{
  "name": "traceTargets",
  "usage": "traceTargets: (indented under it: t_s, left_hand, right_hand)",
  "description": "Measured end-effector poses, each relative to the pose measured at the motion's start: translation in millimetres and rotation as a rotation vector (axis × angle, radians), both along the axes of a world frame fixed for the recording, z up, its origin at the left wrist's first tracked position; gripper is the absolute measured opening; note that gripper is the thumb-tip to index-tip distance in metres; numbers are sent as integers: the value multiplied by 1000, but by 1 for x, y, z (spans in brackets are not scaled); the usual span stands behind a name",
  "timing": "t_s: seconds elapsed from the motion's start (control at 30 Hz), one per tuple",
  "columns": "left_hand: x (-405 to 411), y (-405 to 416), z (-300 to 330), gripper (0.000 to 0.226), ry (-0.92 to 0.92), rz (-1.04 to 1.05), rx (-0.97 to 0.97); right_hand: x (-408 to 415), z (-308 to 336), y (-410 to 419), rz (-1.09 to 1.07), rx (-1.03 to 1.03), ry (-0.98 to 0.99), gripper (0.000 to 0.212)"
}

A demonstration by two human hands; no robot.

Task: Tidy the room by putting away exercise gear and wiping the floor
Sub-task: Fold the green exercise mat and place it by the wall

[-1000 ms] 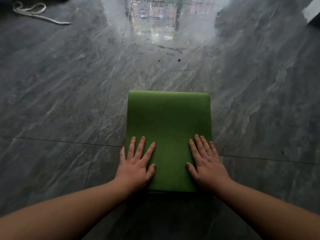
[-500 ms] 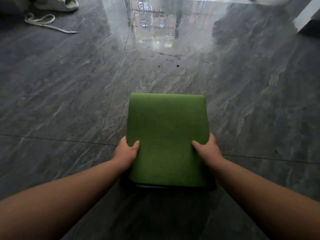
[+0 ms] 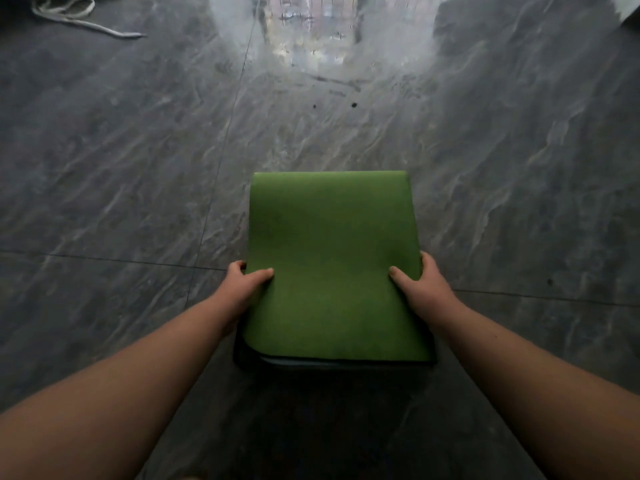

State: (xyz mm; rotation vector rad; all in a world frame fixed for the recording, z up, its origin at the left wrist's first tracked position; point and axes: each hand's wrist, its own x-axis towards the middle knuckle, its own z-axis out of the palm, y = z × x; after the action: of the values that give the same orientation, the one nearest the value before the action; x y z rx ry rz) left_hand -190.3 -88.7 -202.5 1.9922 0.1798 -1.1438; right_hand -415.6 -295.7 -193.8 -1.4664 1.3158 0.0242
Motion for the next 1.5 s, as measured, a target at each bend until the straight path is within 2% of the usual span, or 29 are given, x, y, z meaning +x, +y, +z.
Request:
traceTargets:
  t_s: [0.1, 0.23, 0.4, 0.57, 0.7, 0.87, 1.03, 1.23, 1.5]
  left_hand:
    - [-13, 5, 16, 51, 29, -1, -41]
    - [-28, 20, 62, 60, 65, 28, -88]
    - [-44, 32, 170, 59, 47, 27, -109]
    - [-41, 22, 334, 53, -8, -9, -148]
    - [-33, -8, 494, 57, -68, -138, -200]
    - [-33, -57, 685, 59, -190, -330, -286]
    - [-60, -90, 826, 54, -271, -492, -422]
    - [-129, -118, 913, 45, -370, -685, -574]
    - [-271, -182, 949, 43, -245, -1036, -627]
  right_hand:
    - [-18, 21, 12, -26, -26, -25, 64]
    - [-46, 76, 33, -36, -34, -51, 56]
    - [-65, 175, 40, -85, 13, -132, 53]
    - [-68, 333, 34, -134, -2, -154, 54]
    - [-69, 493, 22, -203, -53, -175, 53]
    - [-89, 682, 17, -283, -271, -148, 48]
    - [-126, 827, 36, -428, -486, -89, 49]
    - [-200, 911, 70, -629, -657, -44, 51]
    - [-335, 927, 106, -942, -689, 19, 55]
